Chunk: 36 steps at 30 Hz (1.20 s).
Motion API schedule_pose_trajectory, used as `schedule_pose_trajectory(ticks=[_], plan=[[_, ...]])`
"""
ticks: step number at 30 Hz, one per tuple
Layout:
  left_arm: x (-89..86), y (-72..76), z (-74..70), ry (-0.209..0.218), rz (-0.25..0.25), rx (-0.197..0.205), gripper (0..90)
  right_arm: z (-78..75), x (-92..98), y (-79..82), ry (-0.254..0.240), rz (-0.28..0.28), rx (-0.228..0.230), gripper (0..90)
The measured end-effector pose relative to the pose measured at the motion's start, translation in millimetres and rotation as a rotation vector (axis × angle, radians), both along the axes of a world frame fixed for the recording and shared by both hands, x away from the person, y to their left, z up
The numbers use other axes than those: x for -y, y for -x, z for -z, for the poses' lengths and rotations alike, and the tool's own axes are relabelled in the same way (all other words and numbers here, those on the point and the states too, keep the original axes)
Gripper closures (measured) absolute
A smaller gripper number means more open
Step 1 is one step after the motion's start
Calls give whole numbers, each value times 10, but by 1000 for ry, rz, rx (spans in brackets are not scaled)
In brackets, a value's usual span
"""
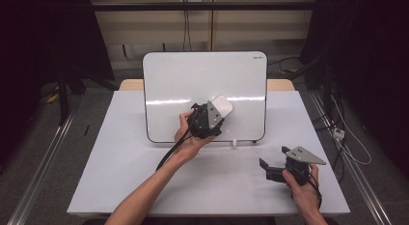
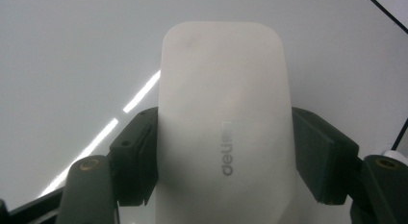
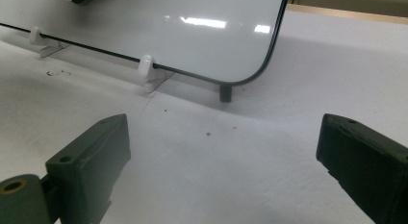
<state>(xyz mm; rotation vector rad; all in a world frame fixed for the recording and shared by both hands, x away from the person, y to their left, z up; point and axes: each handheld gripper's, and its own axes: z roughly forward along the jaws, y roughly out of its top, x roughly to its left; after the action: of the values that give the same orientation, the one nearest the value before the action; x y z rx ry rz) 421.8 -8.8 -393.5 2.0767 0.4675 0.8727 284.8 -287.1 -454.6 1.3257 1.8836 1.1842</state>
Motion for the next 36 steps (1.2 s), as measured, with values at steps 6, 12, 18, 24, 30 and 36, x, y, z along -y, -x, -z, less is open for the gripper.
schedule_pose_trajectory(ticks=[6,12,18,24,30,36], plan=[[-47,96,-119,38,30,9,312,-5,-21,-28,0,1,0,47],[-150,144,-160,47,25,-2,311,-2,-46,-54,-3,-7,-5,47],[-355,164,-191,66,-11,-19,311,-3,-48,-51,1,-10,0,47],[-580,189,-251,97,-44,-22,311,-5,-42,-36,1,-9,1,47],[-750,183,-280,102,-75,-20,311,-8,-12,-15,1,-6,7,47],[-937,193,-277,109,-93,-55,311,-8,-26,-43,-2,1,0,47]])
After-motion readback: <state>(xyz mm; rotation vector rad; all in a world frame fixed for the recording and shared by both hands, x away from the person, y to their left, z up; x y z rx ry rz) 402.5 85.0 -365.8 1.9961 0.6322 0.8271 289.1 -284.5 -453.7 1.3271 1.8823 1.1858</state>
